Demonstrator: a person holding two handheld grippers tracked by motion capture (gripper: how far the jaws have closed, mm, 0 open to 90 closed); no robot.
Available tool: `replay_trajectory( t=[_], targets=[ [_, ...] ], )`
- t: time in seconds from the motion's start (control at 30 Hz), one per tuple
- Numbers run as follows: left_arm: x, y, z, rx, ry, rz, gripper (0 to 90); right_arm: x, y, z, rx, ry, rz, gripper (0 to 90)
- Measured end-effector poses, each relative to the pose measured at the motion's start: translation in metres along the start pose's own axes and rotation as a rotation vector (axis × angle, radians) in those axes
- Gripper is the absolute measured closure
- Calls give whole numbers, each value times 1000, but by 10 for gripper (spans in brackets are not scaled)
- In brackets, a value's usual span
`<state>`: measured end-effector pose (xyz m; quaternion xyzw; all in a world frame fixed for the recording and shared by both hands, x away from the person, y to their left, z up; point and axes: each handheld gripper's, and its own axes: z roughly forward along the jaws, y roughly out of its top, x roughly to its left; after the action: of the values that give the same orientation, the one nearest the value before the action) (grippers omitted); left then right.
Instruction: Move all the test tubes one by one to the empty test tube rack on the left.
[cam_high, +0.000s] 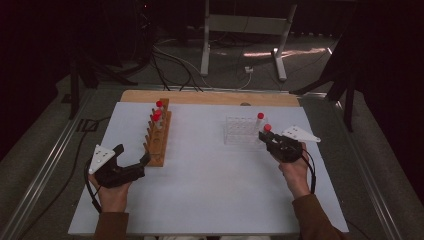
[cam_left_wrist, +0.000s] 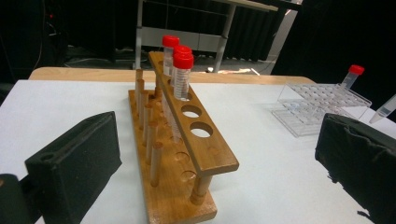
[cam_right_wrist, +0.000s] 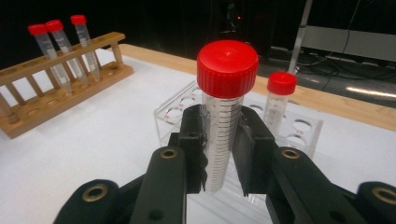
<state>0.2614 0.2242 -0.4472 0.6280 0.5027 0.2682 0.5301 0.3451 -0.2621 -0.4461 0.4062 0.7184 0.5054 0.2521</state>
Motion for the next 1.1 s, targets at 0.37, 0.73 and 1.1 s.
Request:
replay_trajectory(
  t=[0.37, 0.73, 1.1],
  targets=[
    [-13, 6, 3, 4, 6, 33, 8, 7, -7, 0, 17, 45, 11, 746],
    [-44, 23, 20, 20, -53, 99, 8, 20, -11, 1, 46, 95, 17, 746],
    [-83, 44, 47, 18, -118, 152, 7, 35, -9, 6, 65, 142, -5, 746]
  ],
)
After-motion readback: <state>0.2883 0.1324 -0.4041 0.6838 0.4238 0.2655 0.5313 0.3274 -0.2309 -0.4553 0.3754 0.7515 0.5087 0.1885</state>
